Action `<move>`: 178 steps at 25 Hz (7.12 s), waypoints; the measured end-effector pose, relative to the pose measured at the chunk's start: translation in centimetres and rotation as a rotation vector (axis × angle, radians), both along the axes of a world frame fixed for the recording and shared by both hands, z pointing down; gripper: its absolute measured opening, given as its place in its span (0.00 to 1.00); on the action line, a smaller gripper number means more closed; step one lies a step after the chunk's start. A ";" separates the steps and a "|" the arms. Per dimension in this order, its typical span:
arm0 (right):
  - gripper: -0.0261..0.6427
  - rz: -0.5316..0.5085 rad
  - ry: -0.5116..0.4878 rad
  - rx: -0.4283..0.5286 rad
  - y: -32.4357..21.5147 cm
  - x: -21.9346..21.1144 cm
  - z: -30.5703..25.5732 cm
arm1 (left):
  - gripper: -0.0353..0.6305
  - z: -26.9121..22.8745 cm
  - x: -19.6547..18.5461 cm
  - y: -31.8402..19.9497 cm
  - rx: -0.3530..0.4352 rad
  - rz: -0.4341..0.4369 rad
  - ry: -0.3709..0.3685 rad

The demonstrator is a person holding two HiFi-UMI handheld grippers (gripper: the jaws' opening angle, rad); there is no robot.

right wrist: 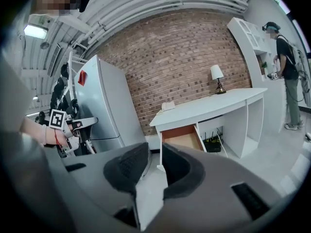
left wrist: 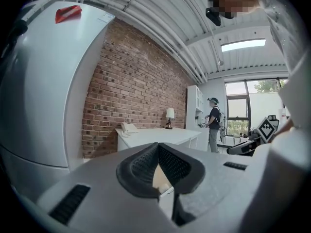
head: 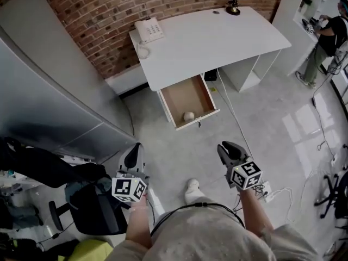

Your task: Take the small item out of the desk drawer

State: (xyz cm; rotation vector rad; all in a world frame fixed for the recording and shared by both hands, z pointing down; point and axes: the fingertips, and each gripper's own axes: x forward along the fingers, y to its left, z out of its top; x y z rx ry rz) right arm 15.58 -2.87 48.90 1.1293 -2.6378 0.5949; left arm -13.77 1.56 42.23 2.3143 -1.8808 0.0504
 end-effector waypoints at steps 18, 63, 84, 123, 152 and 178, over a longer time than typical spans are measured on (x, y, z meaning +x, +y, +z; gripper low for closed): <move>0.19 -0.105 -0.008 -0.111 -6.0 -5.8 3.9 | 0.06 3.5 1.2 -6.3 -0.080 0.069 -0.039; 0.27 -0.368 0.445 -0.414 -21.1 -13.6 23.1 | 0.06 21.7 2.8 -24.8 -0.313 0.286 0.104; 0.38 -0.660 0.770 -0.481 -23.1 -14.0 33.5 | 0.06 26.8 2.8 -26.3 -0.323 0.292 0.118; 0.27 -0.606 0.751 -0.601 -22.5 -12.9 32.8 | 0.06 26.1 3.4 -23.4 -0.289 0.267 0.136; 0.27 -0.290 0.393 -0.372 -22.2 -8.7 13.3 | 0.06 14.3 2.6 -22.3 -0.206 0.193 0.120; 0.27 -0.115 0.154 -0.055 -17.5 -6.3 -0.1 | 0.06 3.5 0.3 -16.5 -0.046 0.083 0.112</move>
